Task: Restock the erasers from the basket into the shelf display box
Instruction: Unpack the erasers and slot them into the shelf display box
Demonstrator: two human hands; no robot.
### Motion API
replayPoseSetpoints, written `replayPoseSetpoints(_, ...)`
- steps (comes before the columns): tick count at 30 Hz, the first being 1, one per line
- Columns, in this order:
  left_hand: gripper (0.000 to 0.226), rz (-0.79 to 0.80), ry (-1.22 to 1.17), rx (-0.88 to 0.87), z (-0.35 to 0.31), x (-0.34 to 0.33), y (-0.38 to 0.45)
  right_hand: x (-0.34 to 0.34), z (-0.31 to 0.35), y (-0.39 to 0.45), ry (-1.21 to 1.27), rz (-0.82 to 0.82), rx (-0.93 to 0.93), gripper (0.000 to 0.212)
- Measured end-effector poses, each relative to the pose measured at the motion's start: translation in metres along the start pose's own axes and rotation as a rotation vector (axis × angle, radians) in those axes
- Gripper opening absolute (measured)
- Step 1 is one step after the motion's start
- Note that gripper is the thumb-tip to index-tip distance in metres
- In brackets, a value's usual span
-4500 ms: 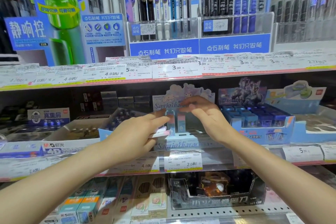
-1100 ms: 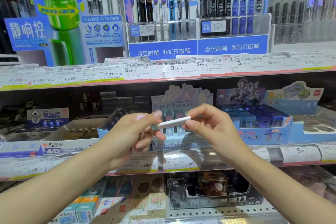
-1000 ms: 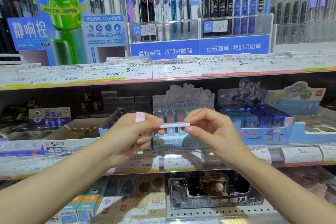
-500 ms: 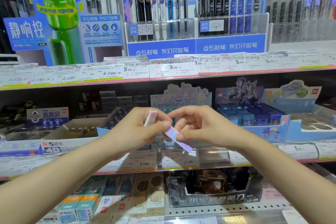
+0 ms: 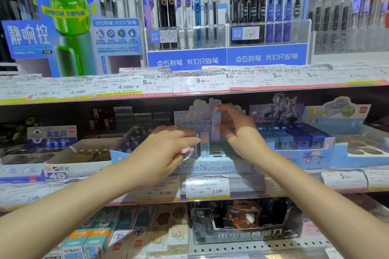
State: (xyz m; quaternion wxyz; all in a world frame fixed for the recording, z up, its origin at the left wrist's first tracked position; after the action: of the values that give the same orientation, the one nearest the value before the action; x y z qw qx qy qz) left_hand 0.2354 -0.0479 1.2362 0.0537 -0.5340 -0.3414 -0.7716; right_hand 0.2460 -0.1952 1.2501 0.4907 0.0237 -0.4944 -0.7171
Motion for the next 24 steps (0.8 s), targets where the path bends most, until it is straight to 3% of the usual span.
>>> replayPoseSetpoints(4, 0.040, 0.060, -0.104, 0.041, 0.006, -0.010, 0.004, -0.008, -0.002, 0.000, -0.100, 0.036, -0.006, 0.035)
replayPoseSetpoints(24, 0.034, 0.015, -0.220, 0.051, 0.008, 0.005, 0.011, -0.020, -0.026, 0.003, -0.025, 0.151, -0.208, 0.030)
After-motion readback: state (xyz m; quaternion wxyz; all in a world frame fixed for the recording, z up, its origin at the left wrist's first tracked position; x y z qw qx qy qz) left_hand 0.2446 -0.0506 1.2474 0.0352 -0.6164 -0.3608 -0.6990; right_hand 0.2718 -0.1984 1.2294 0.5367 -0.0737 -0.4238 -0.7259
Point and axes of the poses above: each hand's wrist, its own y-axis towards the middle knuckle, its own x-axis out of the back of the hand, z = x × y, the point moved 9 cm from there along y, towards the middle knuckle, and after that the axes turned 6 degrees about y, right-handed, at the moved point
